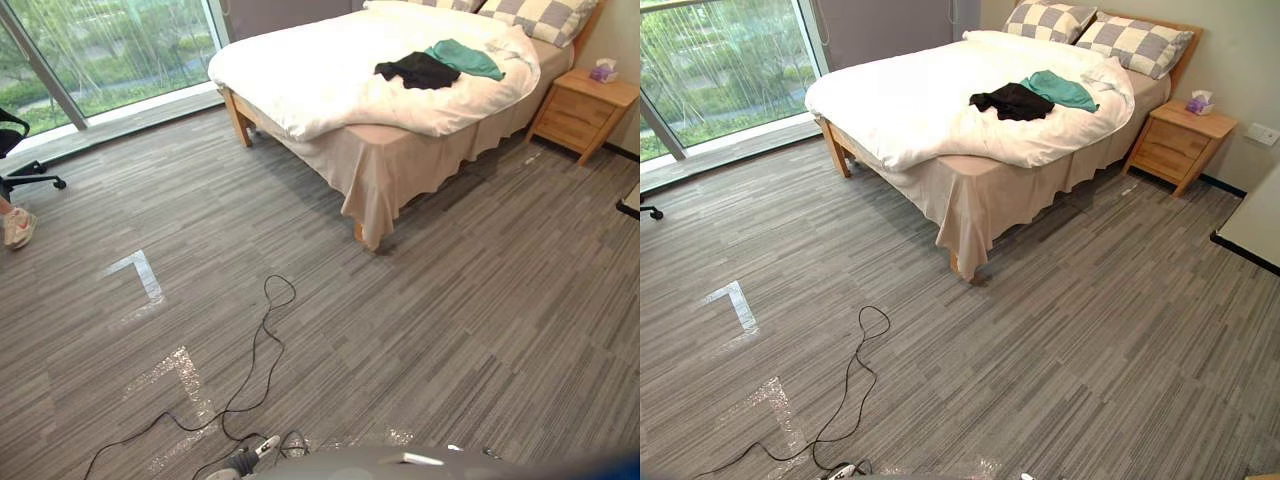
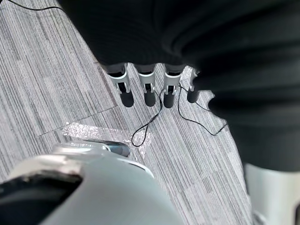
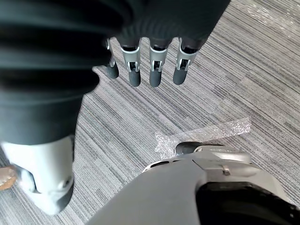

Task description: Tidy the bed and pick cloth on bed and put in laundry

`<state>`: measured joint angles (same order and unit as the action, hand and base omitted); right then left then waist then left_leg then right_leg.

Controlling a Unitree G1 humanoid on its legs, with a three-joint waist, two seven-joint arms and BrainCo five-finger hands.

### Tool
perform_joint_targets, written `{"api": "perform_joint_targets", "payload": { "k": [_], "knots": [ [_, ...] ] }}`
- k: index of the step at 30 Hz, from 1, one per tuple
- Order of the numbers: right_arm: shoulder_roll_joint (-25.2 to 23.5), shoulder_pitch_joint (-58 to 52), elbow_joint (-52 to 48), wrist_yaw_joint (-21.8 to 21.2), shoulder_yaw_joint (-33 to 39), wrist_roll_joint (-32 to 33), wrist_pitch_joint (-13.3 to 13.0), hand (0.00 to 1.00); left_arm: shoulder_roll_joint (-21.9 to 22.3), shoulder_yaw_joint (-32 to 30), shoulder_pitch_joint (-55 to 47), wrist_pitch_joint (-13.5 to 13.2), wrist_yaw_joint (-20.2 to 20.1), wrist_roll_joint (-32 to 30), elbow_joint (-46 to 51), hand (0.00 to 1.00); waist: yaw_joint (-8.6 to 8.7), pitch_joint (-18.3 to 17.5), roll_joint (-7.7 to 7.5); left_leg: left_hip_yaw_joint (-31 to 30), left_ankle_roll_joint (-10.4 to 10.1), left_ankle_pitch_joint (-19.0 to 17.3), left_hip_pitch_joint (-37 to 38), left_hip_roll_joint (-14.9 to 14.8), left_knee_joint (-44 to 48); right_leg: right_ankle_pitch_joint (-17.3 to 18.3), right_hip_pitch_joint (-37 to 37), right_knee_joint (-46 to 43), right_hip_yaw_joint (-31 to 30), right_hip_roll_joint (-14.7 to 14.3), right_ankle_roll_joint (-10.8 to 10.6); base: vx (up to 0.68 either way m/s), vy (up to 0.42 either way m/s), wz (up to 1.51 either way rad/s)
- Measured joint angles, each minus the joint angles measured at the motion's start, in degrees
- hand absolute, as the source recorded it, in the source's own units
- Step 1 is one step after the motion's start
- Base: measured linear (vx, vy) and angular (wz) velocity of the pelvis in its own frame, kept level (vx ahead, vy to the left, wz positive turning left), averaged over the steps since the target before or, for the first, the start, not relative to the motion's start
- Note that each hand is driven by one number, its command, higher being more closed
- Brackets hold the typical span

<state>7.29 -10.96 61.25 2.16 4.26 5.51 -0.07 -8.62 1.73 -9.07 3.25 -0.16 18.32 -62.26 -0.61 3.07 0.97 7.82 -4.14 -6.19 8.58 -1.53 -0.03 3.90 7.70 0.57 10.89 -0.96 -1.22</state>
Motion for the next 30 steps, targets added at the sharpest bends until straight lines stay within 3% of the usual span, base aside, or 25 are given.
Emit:
{"api": "perform_joint_targets", "payload": {
  "k": [6,12,17,21,28,30],
  "knots": [
    [0.0,0.8,0.6,-0.9,0.5,-0.1,-0.8,0.0,0.1,-0.2,0.4,-0.5,-0.7,-2.7,0.1,0.0,-0.18,0.8,0.17,1.0,0.5,1.0,1.4,0.4,-2.0,-0.6,1.0,1.4,0.6,0.1,-0.5,-0.02,0.003,-0.02],
    [0.1,1.1,0.7,-1.1,1.0,-0.1,-1.0,0.0,0.2,-0.2,0.3,1.0,-0.6,-3.1,0.1,0.0,-0.08,1.1,0.5,1.4,1.9,2.0,1.5,0.7,-3.1,-1.9,1.2,3.1,0.6,0.1,0.2,-0.07,-0.011,-0.05],
    [0.1,1.2,0.7,-1.1,1.0,-0.1,-1.0,0.0,0.3,0.3,0.4,-1.0,1.4,-2.3,0.1,0.0,-0.13,1.8,0.09,1.9,2.6,3.0,2.3,0.9,-4.5,-2.5,1.3,4.2,0.6,0.0,1.1,-0.1,-0.023,-0.03],
    [0.1,1.1,0.8,-1.1,1.0,0.1,-1.2,0.0,1.0,0.4,-0.3,-5.3,5.5,-1.5,0.1,0.0,-0.15,1.9,-0.06,3.0,2.8,3.2,2.3,0.8,-5.3,-2.7,1.2,5.1,-0.6,-0.4,1.1,-0.06,-0.021,-0.12],
    [0.1,0.9,0.8,-1.5,1.2,3.4,-1.1,0.0,1.1,0.3,-0.1,-6.0,5.2,-1.6,0.3,0.0,0.15,3.2,-0.17,4.0,3.1,3.2,2.5,0.7,-5.4,-2.8,0.3,4.0,-1.4,-0.5,1.5,0.01,-0.013,-0.08],
    [0.1,1.4,0.2,-1.5,1.2,4.2,-1.2,0.0,1.0,0.3,0.7,-6.0,5.5,-1.4,0.3,0.0,0.23,4.7,0.22,4.9,3.0,2.6,2.2,0.4,-4.2,0.2,-2.9,-2.7,-2.2,-0.2,1.4,0.01,0.001,-0.27]
  ]
}}
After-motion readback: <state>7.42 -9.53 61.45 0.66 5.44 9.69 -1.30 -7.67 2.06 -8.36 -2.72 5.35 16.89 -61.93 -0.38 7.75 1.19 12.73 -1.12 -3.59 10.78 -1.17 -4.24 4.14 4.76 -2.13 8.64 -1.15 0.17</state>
